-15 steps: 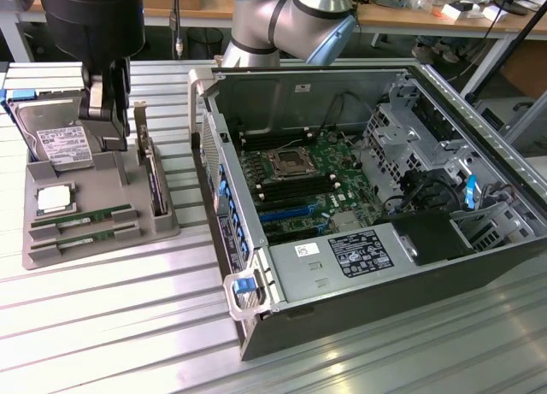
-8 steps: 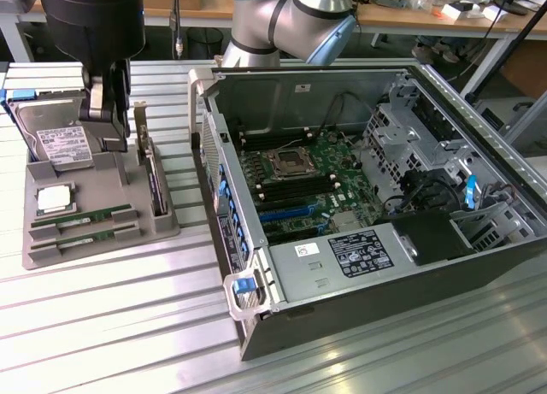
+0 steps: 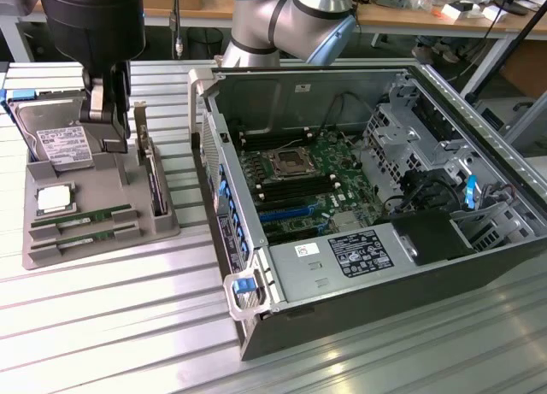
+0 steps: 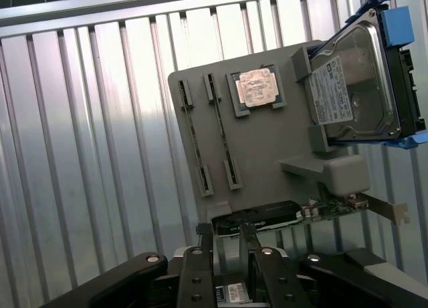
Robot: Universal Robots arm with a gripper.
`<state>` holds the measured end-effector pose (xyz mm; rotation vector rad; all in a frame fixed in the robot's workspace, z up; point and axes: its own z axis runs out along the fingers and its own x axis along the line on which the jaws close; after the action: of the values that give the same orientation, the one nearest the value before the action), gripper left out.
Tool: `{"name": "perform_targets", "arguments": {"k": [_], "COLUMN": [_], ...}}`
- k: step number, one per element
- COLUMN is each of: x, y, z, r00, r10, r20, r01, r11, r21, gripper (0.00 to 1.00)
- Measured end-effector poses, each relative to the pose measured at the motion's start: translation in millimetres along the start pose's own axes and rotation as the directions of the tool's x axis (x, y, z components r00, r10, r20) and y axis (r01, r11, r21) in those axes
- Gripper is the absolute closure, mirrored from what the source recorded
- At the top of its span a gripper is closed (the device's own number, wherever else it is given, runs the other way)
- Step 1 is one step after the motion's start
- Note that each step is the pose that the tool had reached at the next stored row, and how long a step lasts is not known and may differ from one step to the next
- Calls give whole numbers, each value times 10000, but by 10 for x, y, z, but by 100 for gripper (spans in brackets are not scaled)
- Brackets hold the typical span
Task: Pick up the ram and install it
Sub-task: 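Pick up the ram and move it above insertion slot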
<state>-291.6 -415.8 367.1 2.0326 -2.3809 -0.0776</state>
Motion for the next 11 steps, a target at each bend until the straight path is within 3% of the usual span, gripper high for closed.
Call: {"name": "perform_targets", "arguments": {"k": [11], "x": [1], "y": [-1], "z": [23], "r00": [10000], "r10": [0], "r20": [0], "r01": [0], "r11": [10000], "r21": [0], "gripper": [70]}}
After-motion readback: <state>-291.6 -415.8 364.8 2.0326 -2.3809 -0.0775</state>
